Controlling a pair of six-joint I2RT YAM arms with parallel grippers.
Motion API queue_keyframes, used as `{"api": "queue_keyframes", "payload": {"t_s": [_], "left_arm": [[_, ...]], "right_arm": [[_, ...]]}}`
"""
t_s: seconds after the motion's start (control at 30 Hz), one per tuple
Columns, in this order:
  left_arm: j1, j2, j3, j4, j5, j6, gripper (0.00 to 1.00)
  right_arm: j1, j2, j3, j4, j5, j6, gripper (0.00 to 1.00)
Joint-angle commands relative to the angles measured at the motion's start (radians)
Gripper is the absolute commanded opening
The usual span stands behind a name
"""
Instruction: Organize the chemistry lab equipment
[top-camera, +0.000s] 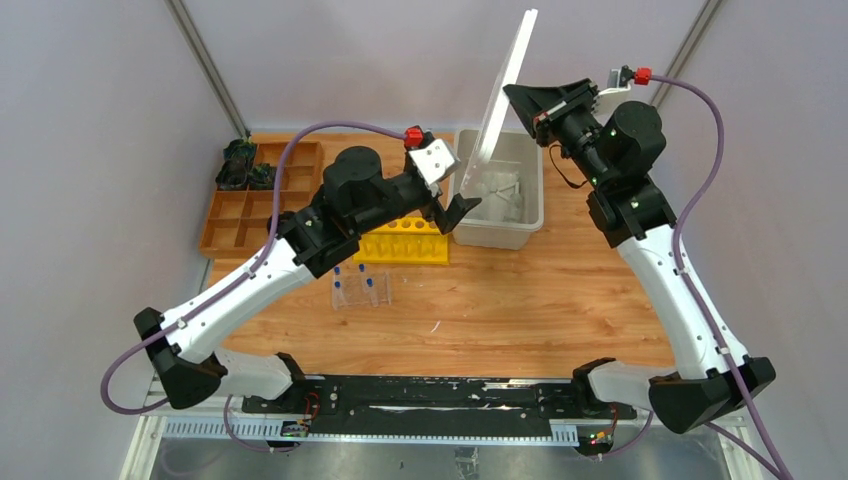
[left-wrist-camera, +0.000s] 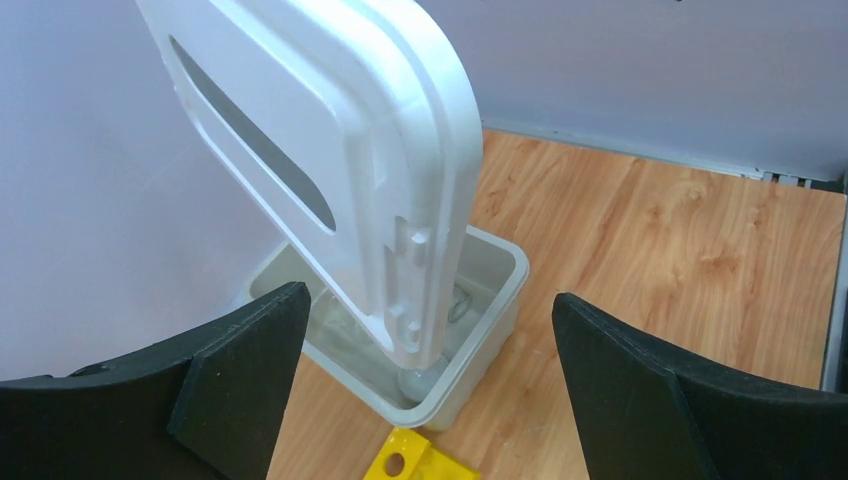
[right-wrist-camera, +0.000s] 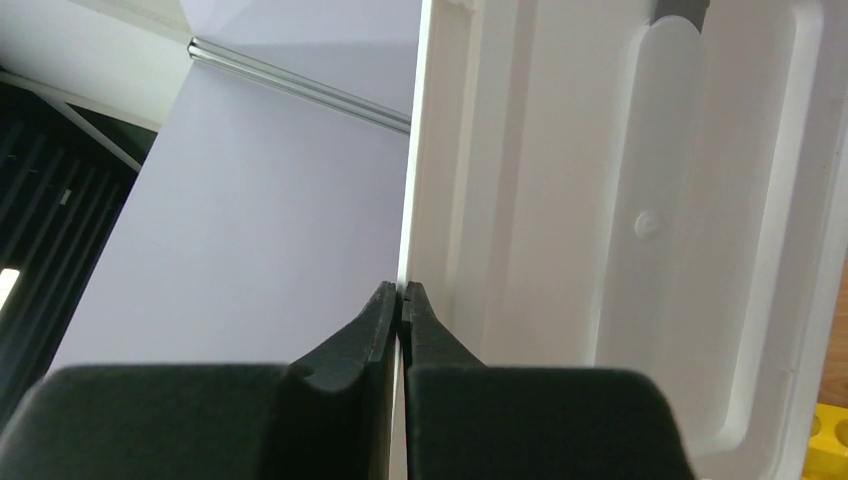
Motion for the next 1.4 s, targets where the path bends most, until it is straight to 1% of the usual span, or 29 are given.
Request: {"api": "queue_keyframes", "payload": {"t_s": [0.0, 0.07, 0.23, 0.37, 0.43, 0.53, 0.57, 0.63, 0.77, 0.83, 0.97, 1.03, 1.1, 1.13, 1.27, 1.33, 1.37], "left_arm": [[-0.017, 0.013, -0.038, 0.138, -0.048, -0.007, 0.96], [-0.021, 0.019, -0.046, 0.144, -0.061, 0.006, 0.94], [-0.023, 0.041, -0.044, 0.167, -0.145, 0.02, 0.85], [-0.024, 0.056, -0.039, 0.171, -0.126, -0.009, 0.81], [-0.025, 0.063, -0.039, 0.171, -0.114, -0.021, 0.77], [-0.027, 0.071, -0.042, 0.158, -0.112, -0.026, 0.68], [-0.027, 0.072, -0.045, 0.158, -0.12, -0.014, 0.62], [-0.028, 0.077, -0.046, 0.157, -0.159, 0.014, 0.55], [-0.028, 0.088, -0.04, 0.167, -0.248, 0.074, 0.45], [-0.028, 0.095, -0.039, 0.187, -0.298, 0.116, 0.4], [-0.028, 0.107, -0.042, 0.253, -0.403, 0.215, 0.22], [-0.028, 0.115, -0.041, 0.293, -0.431, 0.273, 0.14], [-0.028, 0.129, -0.03, 0.326, -0.446, 0.334, 0.09], [-0.028, 0.139, -0.024, 0.341, -0.45, 0.371, 0.07], [-0.028, 0.174, -0.014, 0.438, -0.461, 0.567, 0.0], [-0.026, 0.2, 0.006, 0.458, -0.488, 0.639, 0.0], [-0.024, 0.215, 0.02, 0.465, -0.506, 0.666, 0.0]], "right_arm": [[0.027, -0.056, -0.025, 0.122, 0.084, 0.036, 0.0], [0.034, -0.058, -0.04, 0.139, 0.087, 0.052, 0.0], [0.054, -0.072, -0.082, 0.177, 0.094, 0.098, 0.0], [0.068, -0.08, -0.104, 0.212, 0.112, 0.125, 0.0], [0.073, -0.082, -0.112, 0.224, 0.12, 0.136, 0.0], [0.081, -0.089, -0.128, 0.25, 0.139, 0.147, 0.0], [0.083, -0.089, -0.13, 0.257, 0.139, 0.15, 0.0], [0.083, -0.088, -0.135, 0.264, 0.133, 0.16, 0.0], [0.084, -0.094, -0.156, 0.282, 0.131, 0.173, 0.0], [0.085, -0.097, -0.167, 0.294, 0.128, 0.182, 0.0], [0.084, -0.103, -0.188, 0.304, 0.122, 0.195, 0.0], [0.083, -0.109, -0.201, 0.306, 0.128, 0.199, 0.0], [0.084, -0.115, -0.214, 0.303, 0.132, 0.201, 0.0], [0.083, -0.12, -0.223, 0.298, 0.133, 0.202, 0.02], [0.072, -0.162, -0.253, 0.251, 0.132, 0.174, 0.21], [0.06, -0.192, -0.261, 0.202, 0.121, 0.14, 0.39], [0.056, -0.208, -0.26, 0.165, 0.111, 0.117, 0.46]]}}
